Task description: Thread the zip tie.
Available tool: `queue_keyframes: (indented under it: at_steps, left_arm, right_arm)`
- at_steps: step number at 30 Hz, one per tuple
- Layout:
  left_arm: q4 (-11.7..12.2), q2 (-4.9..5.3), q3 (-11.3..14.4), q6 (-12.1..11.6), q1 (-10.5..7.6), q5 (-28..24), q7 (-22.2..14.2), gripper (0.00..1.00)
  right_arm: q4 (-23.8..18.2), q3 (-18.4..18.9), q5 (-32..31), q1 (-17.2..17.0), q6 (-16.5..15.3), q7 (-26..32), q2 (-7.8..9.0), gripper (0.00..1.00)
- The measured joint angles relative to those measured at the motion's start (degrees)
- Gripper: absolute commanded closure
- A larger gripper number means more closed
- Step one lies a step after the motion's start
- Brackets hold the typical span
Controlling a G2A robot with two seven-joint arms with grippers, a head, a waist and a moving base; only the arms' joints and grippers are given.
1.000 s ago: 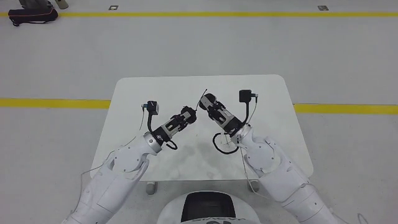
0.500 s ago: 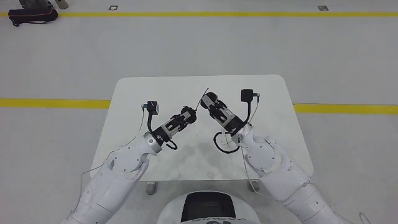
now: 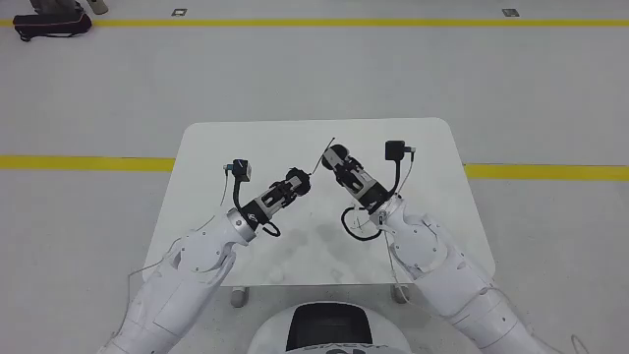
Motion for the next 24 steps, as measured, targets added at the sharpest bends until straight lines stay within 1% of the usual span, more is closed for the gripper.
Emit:
queue_keyframes:
  at_steps: [24]
  left_arm:
    - [0.00,0.00,0.00,0.00,0.00,0.00,0.00,1.00]
  right_arm:
    - [1.47,-2.31,-1.29,1.63,0.00,-2.56,0.79,1.00]
